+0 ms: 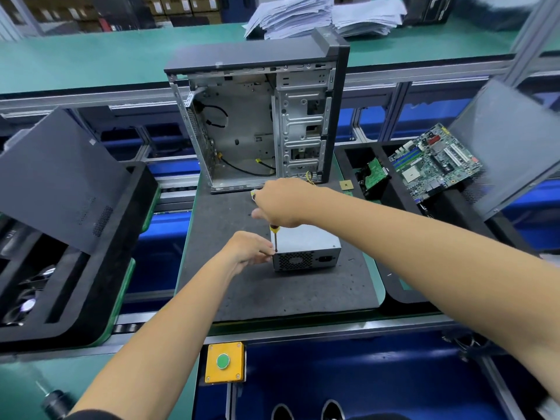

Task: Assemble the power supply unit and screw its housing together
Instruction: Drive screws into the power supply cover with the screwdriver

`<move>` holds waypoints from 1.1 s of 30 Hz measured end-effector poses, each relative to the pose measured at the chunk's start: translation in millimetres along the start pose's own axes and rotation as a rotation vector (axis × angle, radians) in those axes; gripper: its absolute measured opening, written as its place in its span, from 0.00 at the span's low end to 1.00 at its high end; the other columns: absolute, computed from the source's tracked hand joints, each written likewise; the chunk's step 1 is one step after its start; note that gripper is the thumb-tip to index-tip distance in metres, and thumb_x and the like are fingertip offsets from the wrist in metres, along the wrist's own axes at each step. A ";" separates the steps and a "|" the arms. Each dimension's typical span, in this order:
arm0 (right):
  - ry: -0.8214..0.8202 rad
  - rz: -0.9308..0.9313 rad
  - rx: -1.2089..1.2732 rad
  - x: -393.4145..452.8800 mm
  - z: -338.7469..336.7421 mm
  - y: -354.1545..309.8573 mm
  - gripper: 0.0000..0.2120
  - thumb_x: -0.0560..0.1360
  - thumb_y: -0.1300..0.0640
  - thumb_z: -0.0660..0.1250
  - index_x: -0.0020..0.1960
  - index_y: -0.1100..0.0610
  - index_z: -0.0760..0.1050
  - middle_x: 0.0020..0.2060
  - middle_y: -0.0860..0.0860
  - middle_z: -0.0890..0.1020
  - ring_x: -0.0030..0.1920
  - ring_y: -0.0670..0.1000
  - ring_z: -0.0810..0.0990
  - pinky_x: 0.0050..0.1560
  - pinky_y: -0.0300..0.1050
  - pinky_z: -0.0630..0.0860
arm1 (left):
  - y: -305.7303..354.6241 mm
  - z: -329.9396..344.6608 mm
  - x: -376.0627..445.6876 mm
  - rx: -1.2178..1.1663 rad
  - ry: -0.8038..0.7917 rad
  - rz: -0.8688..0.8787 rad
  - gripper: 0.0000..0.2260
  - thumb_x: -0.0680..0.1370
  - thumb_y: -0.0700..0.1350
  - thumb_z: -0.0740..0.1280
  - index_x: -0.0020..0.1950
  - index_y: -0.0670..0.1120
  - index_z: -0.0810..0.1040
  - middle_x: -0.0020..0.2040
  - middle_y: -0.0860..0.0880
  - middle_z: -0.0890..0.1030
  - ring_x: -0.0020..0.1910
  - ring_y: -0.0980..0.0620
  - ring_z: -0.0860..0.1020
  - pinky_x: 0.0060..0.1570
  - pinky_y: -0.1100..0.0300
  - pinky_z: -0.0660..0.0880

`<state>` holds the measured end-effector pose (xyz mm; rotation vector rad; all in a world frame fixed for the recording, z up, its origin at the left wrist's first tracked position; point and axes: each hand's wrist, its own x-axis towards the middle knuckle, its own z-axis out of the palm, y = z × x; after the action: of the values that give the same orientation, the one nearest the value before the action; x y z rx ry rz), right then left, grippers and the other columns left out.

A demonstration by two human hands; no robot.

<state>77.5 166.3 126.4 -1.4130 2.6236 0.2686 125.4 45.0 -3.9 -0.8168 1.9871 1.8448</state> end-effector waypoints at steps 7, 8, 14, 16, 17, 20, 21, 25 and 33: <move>-0.005 -0.037 0.088 2.2 -1.8 4.0 0.03 0.75 0.61 0.63 0.46 0.61 0.73 0.41 0.55 0.75 0.40 0.55 0.75 0.30 0.43 0.64 | 0.7 -3.4 0.2 0.039 -0.043 0.024 0.04 0.70 0.28 0.71 0.40 0.36 0.80 0.36 0.41 0.81 0.34 0.47 0.80 0.36 0.62 0.81; 0.023 -0.001 0.066 2.8 -0.4 2.8 0.07 0.78 0.57 0.62 0.44 0.61 0.71 0.39 0.55 0.72 0.36 0.54 0.73 0.28 0.43 0.62 | 1.1 -3.6 0.5 0.055 -0.040 0.029 0.05 0.70 0.28 0.71 0.39 0.36 0.80 0.35 0.42 0.81 0.33 0.48 0.80 0.36 0.63 0.80; -0.022 0.015 0.088 3.5 3.4 4.4 0.12 0.80 0.50 0.58 0.48 0.60 0.68 0.39 0.53 0.72 0.34 0.51 0.69 0.29 0.45 0.61 | 1.1 -3.3 1.2 0.110 -0.031 0.060 0.05 0.71 0.29 0.71 0.38 0.38 0.80 0.36 0.43 0.81 0.35 0.48 0.80 0.37 0.63 0.80; -0.085 -0.045 0.153 2.2 0.3 6.3 0.05 0.76 0.60 0.62 0.50 0.61 0.69 0.45 0.55 0.74 0.36 0.52 0.70 0.31 0.43 0.62 | 1.2 -4.9 1.7 0.102 -0.045 0.051 0.05 0.71 0.30 0.71 0.39 0.38 0.81 0.36 0.43 0.81 0.36 0.48 0.80 0.40 0.61 0.81; -0.080 -0.055 0.149 1.8 0.1 6.4 0.05 0.74 0.63 0.62 0.49 0.62 0.71 0.45 0.57 0.75 0.39 0.54 0.72 0.31 0.43 0.62 | 1.3 -4.9 1.7 0.097 -0.050 0.044 0.05 0.71 0.30 0.71 0.39 0.38 0.81 0.36 0.42 0.81 0.36 0.48 0.80 0.41 0.61 0.81; 0.014 -0.027 0.068 1.4 1.3 3.8 0.07 0.76 0.60 0.63 0.49 0.64 0.75 0.39 0.58 0.77 0.39 0.56 0.75 0.29 0.43 0.61 | -0.5 -3.8 1.5 0.079 -0.050 0.042 0.05 0.71 0.29 0.71 0.39 0.38 0.80 0.36 0.43 0.81 0.36 0.48 0.80 0.40 0.62 0.81; 0.032 -0.004 0.050 1.4 2.4 2.7 0.09 0.78 0.56 0.62 0.47 0.63 0.74 0.36 0.55 0.74 0.35 0.53 0.73 0.27 0.43 0.60 | -1.5 -3.3 1.1 0.071 -0.045 0.046 0.05 0.72 0.29 0.70 0.39 0.38 0.80 0.36 0.43 0.81 0.36 0.48 0.79 0.39 0.63 0.81; 0.052 0.062 0.006 0.9 7.4 6.9 0.18 0.81 0.50 0.56 0.36 0.59 0.65 0.32 0.52 0.67 0.30 0.50 0.67 0.27 0.43 0.58 | -3.3 -0.4 2.7 0.031 -0.035 0.039 0.04 0.72 0.29 0.70 0.41 0.36 0.80 0.37 0.42 0.81 0.35 0.48 0.79 0.36 0.64 0.80; 0.030 -0.061 0.126 2.5 3.5 6.4 0.05 0.73 0.63 0.65 0.48 0.63 0.73 0.44 0.57 0.77 0.45 0.57 0.77 0.34 0.46 0.68 | -12.3 -3.4 10.2 -0.034 -0.037 0.004 0.04 0.73 0.29 0.69 0.40 0.36 0.80 0.39 0.41 0.82 0.37 0.47 0.81 0.35 0.64 0.79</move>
<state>70.9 168.5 123.0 -1.4623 2.5650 0.0741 125.2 39.6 -19.3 -0.7825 1.9414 1.8866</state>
